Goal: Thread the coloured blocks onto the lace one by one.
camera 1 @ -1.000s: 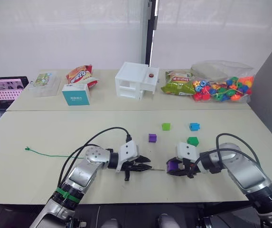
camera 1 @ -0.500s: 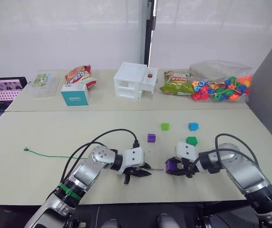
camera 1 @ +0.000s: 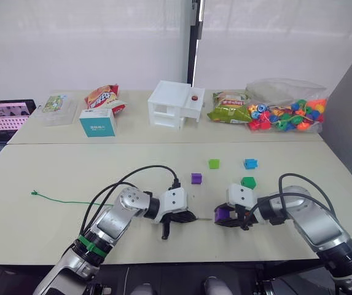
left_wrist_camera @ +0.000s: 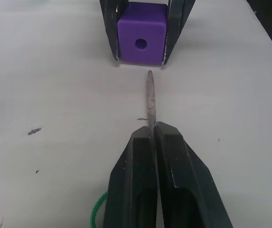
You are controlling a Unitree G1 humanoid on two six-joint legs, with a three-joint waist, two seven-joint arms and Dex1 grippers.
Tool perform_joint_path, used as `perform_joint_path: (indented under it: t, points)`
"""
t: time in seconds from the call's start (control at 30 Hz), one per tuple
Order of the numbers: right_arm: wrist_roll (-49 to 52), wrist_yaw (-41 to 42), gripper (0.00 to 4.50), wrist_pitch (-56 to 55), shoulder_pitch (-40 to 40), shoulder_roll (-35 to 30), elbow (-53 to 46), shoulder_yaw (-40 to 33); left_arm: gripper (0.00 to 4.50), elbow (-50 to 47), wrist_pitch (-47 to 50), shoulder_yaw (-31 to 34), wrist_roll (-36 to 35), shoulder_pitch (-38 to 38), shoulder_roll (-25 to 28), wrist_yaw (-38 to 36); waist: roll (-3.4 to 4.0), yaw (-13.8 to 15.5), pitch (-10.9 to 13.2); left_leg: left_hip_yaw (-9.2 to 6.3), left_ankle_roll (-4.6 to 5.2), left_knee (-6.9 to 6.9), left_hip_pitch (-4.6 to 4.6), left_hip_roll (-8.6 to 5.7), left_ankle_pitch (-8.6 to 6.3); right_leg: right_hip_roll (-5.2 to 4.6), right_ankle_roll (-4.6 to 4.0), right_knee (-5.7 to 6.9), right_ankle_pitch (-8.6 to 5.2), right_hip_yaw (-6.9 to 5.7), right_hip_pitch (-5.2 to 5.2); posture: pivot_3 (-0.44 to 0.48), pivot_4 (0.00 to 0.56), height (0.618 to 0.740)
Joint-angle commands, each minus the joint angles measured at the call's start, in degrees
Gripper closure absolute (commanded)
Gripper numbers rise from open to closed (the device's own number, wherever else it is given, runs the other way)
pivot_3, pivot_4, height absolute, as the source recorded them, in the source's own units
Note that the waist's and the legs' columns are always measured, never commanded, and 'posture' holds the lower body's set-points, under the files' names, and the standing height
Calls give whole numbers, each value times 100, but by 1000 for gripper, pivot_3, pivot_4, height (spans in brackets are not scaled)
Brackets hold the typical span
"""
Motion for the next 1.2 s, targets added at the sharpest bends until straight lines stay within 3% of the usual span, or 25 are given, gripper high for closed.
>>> perform_joint_path:
  t: [0.03, 0.4, 0.7, 1.2]
  points:
    - [-34, -63, 3309, 77, 80, -30, -12, 37, 4500, -262, 29, 300, -342, -39, -27, -25, 0, 4, 0, -1, 0, 0, -1, 0, 0, 0, 0, 0, 0, 0, -1, 0, 150, 740]
    - [-49, -36, 3309, 78, 33, -29, 10, 54, 4500, -362, 13, -75, -197, -90, 131, -307, -1, 9, 0, 0, 0, 0, -1, 0, 0, 0, 0, -1, 0, 0, 0, 0, 150, 740]
    - [-42, -50, 3309, 102, 86, -46, -49, 50, 4500, -212, 259, 31, -99, -204, -233, 196, -2, 17, 1, 0, 0, 0, -1, 0, 0, 0, 0, -4, 0, 0, 2, 0, 150, 740]
    - [-60, -1, 3309, 59, 44, -80, -15, 59, 4500, -328, 286, -97, -67, -145, -47, 48, -2, 23, 1, 0, 0, -1, -2, 0, 0, 0, 0, -4, 0, 0, 1, 0, 150, 740]
